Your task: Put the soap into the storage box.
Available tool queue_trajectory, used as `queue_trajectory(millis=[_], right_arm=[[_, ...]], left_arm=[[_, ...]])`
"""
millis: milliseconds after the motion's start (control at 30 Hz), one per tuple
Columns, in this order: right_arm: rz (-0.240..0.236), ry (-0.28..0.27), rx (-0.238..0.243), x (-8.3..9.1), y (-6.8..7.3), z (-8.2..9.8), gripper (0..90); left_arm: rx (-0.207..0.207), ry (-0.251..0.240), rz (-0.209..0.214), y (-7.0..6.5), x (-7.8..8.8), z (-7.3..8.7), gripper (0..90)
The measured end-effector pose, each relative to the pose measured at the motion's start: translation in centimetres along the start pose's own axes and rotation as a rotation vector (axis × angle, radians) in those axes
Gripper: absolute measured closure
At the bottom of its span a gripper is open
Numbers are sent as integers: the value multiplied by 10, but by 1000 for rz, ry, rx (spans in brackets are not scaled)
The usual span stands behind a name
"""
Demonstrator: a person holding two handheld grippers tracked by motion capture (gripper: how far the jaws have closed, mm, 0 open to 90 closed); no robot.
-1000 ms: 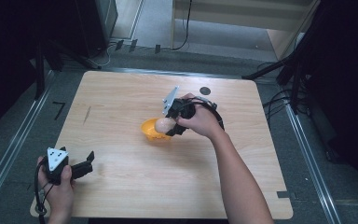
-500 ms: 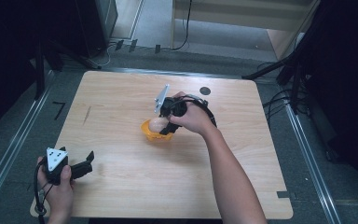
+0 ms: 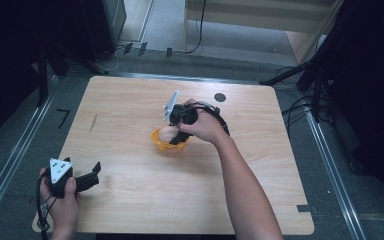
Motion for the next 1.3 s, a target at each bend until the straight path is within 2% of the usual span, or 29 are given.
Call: queue_trajectory(millis=[333,567,600,667,733,900,1300], right_arm=[[-1,14,-6,-3,-1,1,323],[-14,2,6,-5,0,-2,323],[-16,-5,4,-4,0,-2,326],[-12,-41,-11,0,-2,-6,274],[-4,-53,-22,4,-3,-7,285],[-3,-34,-24,5,-2,-2,310],[20,-38,-22,9,1,-3,306]], left_arm=[[2,1,1,0,0,0,4],[3,1,1,0,0,0,4],[3,1,1,0,0,0,4],[4,0,1,0,0,0,4],[3,0,1,0,0,0,4],[2,1,1,0,0,0,4],[-9,5,-2,0,0,0,4]])
Point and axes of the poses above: each handheld gripper's, and its own axes: x roughly backward along the jaws, z roughly out of its underside, y roughly to its left, the point moved 10 cm from there along -x, roughly forward along the jaws, and after that the axes turned 5 degrees about x, right-handed, at the moved point
